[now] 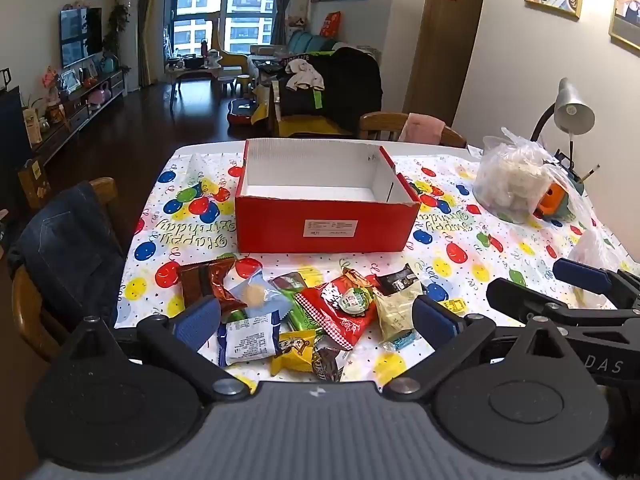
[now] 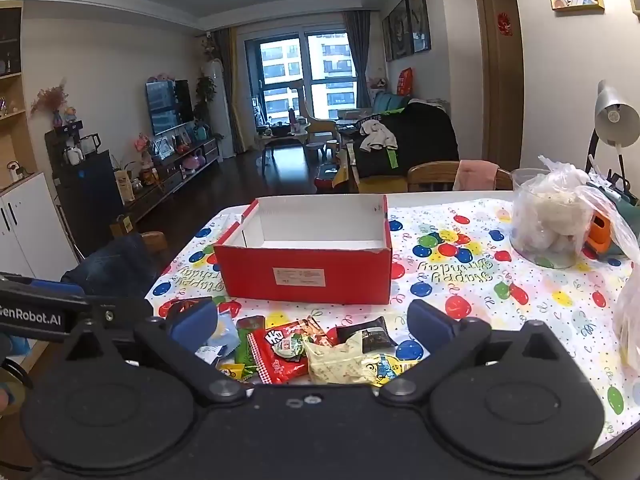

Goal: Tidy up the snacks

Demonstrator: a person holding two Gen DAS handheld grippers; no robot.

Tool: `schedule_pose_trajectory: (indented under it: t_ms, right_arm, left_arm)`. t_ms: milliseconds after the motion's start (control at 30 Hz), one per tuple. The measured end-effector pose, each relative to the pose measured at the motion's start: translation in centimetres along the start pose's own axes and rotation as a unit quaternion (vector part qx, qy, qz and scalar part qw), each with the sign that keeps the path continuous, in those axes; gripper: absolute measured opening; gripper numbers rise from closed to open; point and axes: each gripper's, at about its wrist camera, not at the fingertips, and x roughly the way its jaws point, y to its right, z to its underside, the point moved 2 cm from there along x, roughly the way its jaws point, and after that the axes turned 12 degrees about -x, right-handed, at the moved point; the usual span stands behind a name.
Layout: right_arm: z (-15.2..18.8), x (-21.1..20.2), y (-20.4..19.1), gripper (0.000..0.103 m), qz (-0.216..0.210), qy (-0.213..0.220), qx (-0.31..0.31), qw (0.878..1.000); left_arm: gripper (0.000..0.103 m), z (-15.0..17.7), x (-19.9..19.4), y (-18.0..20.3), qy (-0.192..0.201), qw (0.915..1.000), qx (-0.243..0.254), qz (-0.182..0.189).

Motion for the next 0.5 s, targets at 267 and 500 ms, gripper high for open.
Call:
schedule_pose_trajectory:
  t_ms: [267, 500]
  right_arm:
    - [0.3, -0.1, -0.2, 0.102, -0.015, 0.003, 0.010, 1.000]
    - [0.0, -0.4, -0.5, 0.103, -0.005, 0.002, 0.004, 1.000]
  left_arm:
    - [0.103, 0.0, 0.0, 0.0, 0.005, 1.0000, 0.000, 0.004]
    - [0.103, 0.1, -0.2, -0.7, 0.003, 1.0000, 0.000, 0.006]
